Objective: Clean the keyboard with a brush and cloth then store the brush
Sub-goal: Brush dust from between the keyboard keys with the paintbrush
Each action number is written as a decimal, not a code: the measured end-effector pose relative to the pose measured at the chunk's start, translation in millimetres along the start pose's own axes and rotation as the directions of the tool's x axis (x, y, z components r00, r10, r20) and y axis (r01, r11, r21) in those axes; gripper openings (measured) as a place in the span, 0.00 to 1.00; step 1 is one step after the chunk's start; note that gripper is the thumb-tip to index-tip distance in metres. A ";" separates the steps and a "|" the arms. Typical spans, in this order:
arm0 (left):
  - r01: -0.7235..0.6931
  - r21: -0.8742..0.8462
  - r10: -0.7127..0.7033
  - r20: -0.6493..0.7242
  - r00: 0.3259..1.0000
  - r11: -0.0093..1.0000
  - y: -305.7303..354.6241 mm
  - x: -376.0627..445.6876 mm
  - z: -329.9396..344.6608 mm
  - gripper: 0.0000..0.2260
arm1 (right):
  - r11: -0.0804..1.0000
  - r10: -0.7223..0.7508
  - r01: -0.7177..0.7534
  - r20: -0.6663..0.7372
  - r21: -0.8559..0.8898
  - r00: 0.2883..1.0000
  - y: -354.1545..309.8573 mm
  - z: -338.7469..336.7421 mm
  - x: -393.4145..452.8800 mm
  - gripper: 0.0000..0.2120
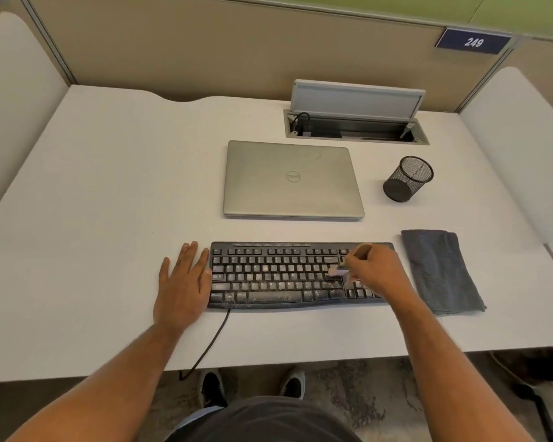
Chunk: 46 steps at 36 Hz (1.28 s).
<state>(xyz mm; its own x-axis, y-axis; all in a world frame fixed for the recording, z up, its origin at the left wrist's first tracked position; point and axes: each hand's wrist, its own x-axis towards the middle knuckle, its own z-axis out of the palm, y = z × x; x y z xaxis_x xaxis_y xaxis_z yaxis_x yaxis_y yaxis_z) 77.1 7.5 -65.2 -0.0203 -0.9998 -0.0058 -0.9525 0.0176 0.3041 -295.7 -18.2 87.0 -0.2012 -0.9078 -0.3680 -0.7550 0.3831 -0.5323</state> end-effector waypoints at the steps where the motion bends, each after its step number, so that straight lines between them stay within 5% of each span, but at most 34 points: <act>1: 0.001 0.003 -0.001 0.002 1.000 1.000 -0.2 0.1 0.2 0.29 | 0.999 -0.002 0.002 -0.008 0.036 1.000 1.3 -1.5 0.3 0.08; 7: -0.001 0.005 0.001 -0.004 1.000 1.000 0.0 0.0 -0.1 0.29 | 0.984 -0.023 0.018 0.025 0.178 0.999 1.1 10.0 -1.4 0.08; 14: 0.002 -0.009 -0.002 -0.013 1.000 1.000 1.9 -0.2 -1.3 0.29 | 1.000 -0.007 0.007 -0.038 0.021 0.999 13.1 -5.0 5.2 0.07; 22: -0.001 0.005 0.001 -0.007 1.000 1.000 -0.1 0.1 0.1 0.28 | 0.972 0.062 -0.010 -0.217 0.235 0.974 16.8 4.5 6.2 0.17; 30: -0.009 0.007 0.009 -0.008 1.000 1.000 0.5 0.2 -0.3 0.28 | 1.000 0.013 -0.012 -0.228 0.007 0.974 22.6 18.2 2.2 0.23; 35: -0.003 0.011 0.003 -0.002 1.000 1.000 0.0 0.3 0.6 0.28 | 0.997 0.038 -0.017 -0.308 0.070 0.951 15.3 11.8 1.9 0.23; 46: -0.003 0.007 0.003 -0.008 1.000 1.000 0.2 0.9 0.8 0.29 | 0.996 0.064 -0.076 -0.228 -0.045 0.972 18.2 14.0 -0.7 0.20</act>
<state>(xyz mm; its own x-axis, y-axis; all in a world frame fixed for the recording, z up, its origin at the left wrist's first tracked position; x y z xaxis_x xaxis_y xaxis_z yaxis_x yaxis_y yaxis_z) 76.7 6.6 -65.8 -0.0212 -0.9998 0.0026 -0.9544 0.0210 0.2979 -300.6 -8.2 66.9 -0.3858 -0.8966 -0.2176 -0.7648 0.4427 -0.4681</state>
